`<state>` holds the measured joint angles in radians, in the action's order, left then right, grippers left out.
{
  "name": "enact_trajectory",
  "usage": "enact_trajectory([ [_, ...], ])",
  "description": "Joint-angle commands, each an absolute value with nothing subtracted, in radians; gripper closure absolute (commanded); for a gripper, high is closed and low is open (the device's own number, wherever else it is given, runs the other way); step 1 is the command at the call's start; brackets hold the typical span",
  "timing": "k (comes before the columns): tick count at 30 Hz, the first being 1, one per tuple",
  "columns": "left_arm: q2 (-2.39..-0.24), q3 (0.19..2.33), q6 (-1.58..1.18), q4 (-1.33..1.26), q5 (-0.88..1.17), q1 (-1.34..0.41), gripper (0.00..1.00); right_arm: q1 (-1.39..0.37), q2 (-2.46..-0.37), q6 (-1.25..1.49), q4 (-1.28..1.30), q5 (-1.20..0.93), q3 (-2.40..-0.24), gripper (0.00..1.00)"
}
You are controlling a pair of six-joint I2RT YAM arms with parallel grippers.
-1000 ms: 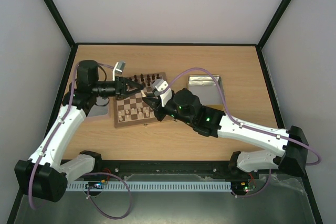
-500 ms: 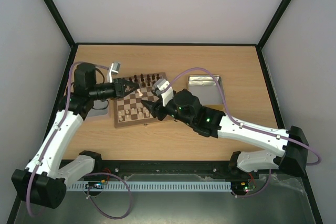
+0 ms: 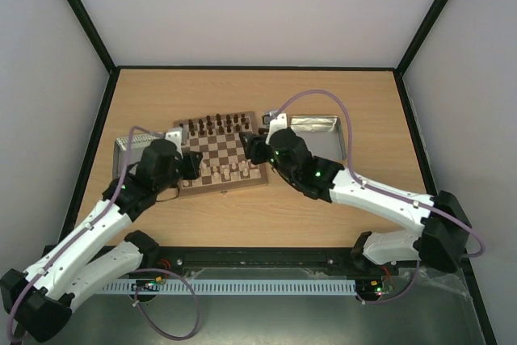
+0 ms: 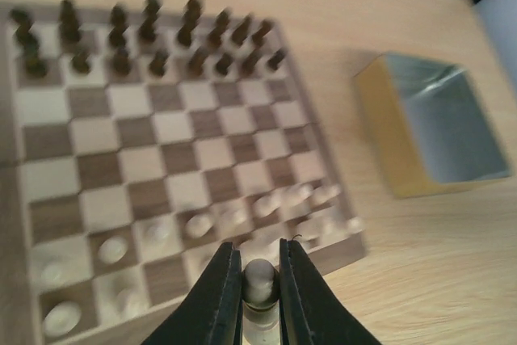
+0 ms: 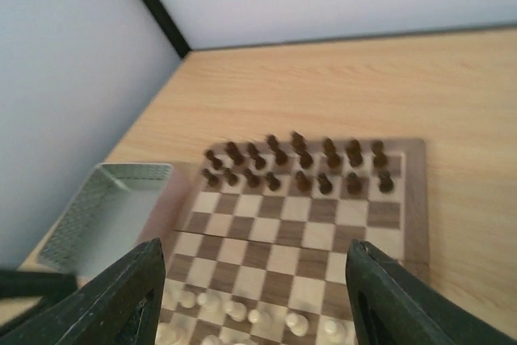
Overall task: Set up the chess pieces on the board
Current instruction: Place the chess piece on the chessboard.
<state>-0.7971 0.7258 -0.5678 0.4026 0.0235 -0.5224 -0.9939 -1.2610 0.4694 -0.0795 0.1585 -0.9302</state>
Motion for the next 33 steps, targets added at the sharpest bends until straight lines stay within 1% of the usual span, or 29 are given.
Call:
enact_trajectory([
  [1,-0.772,0.614,-0.632,0.359,-0.268,-0.622,0.96,-0.929,-1.359,0.711,0.002,0.121,-0.950,0.39],
  [5,-0.786,0.536,-0.669,0.303,-0.337,-0.713,0.96,-0.899,-1.431,0.792,0.018,0.041,-0.959,0.40],
  [13,-0.869,0.459,-0.679,0.173,-0.518,-0.854,0.96,-0.874,-1.477,0.855,-0.006,-0.038,-0.950,0.41],
  [23,-0.915,0.373,-0.671,0.054,-0.527,-0.861,0.96,-0.862,-1.474,0.855,0.005,-0.044,-0.949,0.41],
  [33,-0.965,0.301,-0.635,-0.094,-0.527,-0.858,0.93,-0.862,-1.473,0.848,0.006,-0.049,-0.950,0.41],
])
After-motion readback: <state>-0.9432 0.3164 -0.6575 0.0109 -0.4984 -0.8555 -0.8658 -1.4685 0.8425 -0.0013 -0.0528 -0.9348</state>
